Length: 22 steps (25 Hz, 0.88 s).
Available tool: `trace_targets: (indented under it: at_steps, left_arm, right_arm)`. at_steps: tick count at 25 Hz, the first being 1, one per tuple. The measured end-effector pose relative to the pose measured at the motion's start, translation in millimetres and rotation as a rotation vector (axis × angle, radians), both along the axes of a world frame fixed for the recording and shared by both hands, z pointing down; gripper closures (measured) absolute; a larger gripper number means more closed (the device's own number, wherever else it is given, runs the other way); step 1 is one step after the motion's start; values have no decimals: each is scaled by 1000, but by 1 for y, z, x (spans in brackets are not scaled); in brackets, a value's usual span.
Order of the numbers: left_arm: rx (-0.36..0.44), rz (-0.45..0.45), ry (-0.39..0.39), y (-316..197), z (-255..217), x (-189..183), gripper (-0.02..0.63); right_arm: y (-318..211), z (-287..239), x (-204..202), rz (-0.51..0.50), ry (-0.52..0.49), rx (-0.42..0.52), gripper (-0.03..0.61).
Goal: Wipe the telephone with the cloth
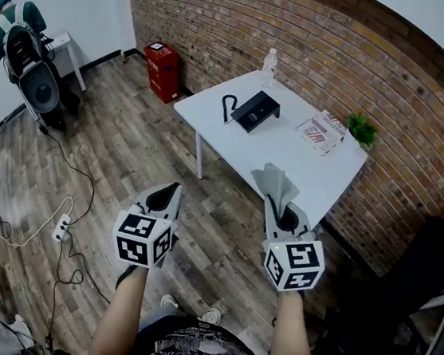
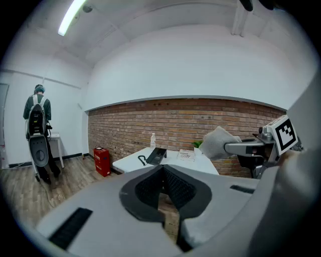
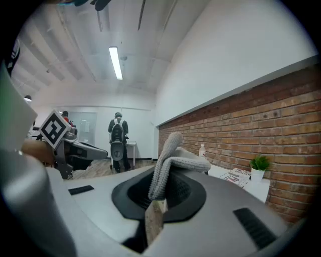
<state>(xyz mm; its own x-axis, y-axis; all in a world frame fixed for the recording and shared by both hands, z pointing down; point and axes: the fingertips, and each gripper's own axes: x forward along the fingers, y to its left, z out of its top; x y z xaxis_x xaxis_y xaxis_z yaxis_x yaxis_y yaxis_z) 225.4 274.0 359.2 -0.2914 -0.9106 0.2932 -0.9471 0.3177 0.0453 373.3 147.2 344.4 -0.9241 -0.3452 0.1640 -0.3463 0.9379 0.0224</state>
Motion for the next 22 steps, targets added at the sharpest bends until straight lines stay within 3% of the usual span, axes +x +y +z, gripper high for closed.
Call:
trace_targets:
  at_steps: [11, 22]
  left_arm:
    - [-23, -4, -11, -14, 11, -6, 607]
    - [-20, 12, 11, -44, 27, -84, 607]
  right_arm:
    - [-19, 11, -12, -6, -6, -18, 566]
    - [-44, 27, -86, 5, 26, -28, 566]
